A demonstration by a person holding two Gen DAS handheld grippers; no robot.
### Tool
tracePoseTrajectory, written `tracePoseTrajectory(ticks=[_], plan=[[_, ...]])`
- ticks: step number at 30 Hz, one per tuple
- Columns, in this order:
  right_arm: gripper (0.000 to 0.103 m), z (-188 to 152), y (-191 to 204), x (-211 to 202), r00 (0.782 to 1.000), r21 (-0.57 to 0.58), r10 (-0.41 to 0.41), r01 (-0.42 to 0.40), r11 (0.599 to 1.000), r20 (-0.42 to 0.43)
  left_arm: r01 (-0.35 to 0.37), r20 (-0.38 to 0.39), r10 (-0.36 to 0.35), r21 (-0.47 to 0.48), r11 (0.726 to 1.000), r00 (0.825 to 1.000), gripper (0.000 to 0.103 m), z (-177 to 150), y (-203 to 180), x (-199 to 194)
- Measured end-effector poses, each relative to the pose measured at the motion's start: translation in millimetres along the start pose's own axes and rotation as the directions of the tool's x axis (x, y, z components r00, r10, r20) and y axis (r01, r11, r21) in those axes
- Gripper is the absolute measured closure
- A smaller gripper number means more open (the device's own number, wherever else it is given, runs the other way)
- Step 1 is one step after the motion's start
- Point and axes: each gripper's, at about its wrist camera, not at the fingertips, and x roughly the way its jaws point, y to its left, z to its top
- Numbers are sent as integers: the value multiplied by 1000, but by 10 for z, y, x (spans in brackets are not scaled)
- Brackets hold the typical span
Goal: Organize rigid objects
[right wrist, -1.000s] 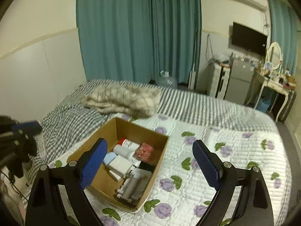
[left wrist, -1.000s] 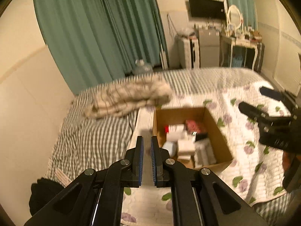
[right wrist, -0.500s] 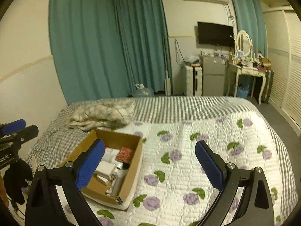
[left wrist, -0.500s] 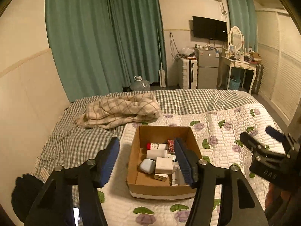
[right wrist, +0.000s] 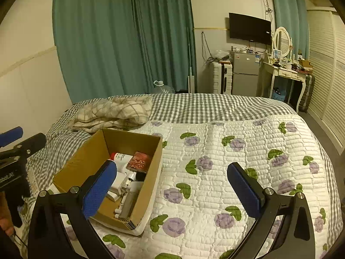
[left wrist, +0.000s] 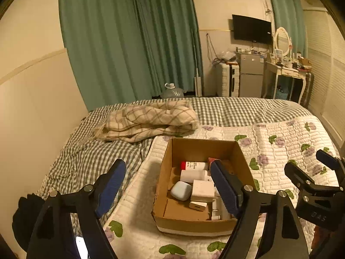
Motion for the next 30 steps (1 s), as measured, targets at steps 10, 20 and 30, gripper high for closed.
tracePoseTrajectory(ticks=[10, 20, 30], plan=[[0, 55, 63, -22, 1000, 10, 5, -5, 1000, -28, 33, -44, -33, 15, 999, 998, 18, -31, 32, 77], [0, 53, 178, -20, 999, -28, -7, 6, 1000, -40, 20, -57, -19, 23, 1000, 998, 18, -24, 93, 73], [0, 48, 179, -9, 999, -21, -13, 12, 1000, -30, 4, -46, -2, 54, 999, 999, 18, -42, 68, 55]])
